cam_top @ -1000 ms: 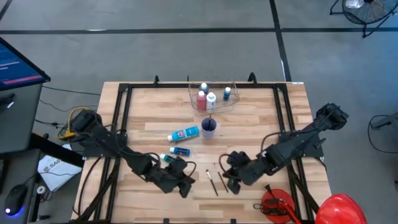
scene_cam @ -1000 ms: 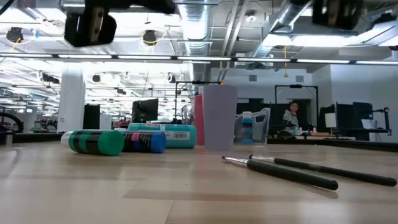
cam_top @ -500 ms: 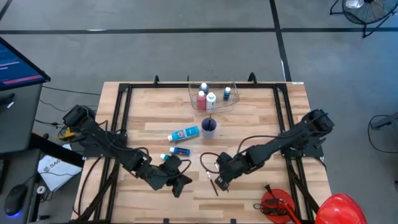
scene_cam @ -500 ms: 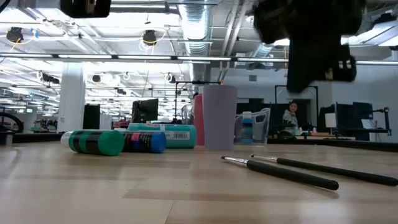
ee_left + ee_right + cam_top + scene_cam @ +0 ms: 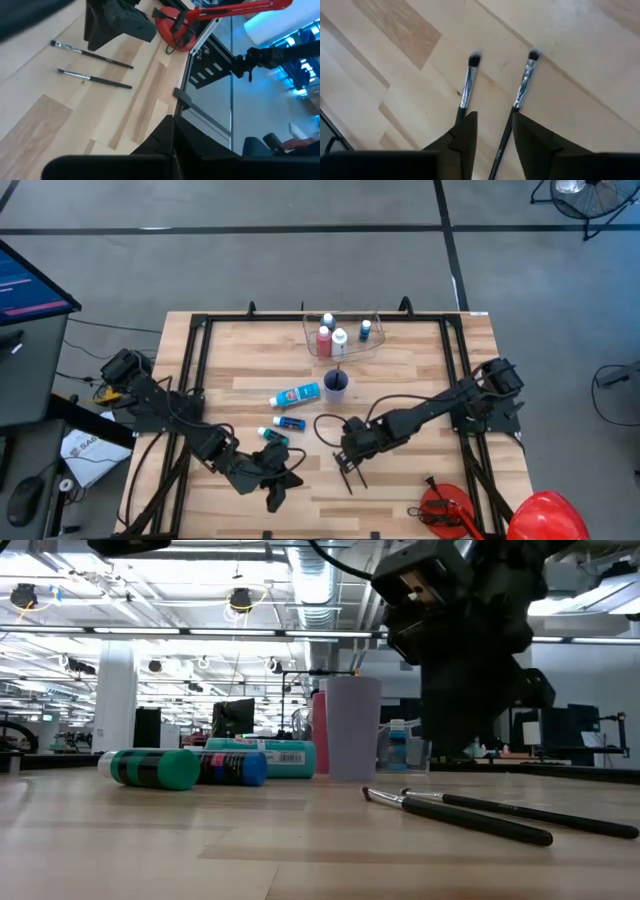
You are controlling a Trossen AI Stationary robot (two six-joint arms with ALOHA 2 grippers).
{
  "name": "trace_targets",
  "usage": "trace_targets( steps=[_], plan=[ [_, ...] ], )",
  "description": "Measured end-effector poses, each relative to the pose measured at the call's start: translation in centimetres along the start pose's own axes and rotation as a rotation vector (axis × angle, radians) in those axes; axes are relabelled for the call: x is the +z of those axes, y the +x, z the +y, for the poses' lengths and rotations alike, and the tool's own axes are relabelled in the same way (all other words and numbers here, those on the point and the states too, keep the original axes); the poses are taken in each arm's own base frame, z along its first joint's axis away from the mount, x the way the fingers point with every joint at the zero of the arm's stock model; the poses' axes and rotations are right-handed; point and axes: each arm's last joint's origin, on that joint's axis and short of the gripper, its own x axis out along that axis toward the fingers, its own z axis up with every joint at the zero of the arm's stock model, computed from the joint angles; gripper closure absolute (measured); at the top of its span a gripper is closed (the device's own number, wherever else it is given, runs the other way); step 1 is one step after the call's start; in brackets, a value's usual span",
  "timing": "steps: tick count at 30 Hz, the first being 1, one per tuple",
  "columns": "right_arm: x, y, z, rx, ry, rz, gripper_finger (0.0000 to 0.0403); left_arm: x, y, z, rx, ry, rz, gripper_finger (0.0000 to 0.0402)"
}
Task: Pick & Place Paint Supplies
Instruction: Put the black paint brush into the violet cup
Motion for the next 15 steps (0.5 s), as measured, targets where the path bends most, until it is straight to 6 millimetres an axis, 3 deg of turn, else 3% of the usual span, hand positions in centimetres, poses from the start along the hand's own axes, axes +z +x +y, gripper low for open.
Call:
trace_targets(
  steps=[8, 15],
  plan=[
    [1.2, 0.0, -0.4, -0.028, 0.000, -0.070, 0.0254, -0.2, 0.0, 0.3, 0.017, 0.041, 0.030, 0.0402],
    [1.6, 0.1, -1.0, -0.087, 0.009, -0.100, 0.0247, -0.5, -0.1, 0.4, 0.023, 0.054, 0.066, 0.0402]
  ],
)
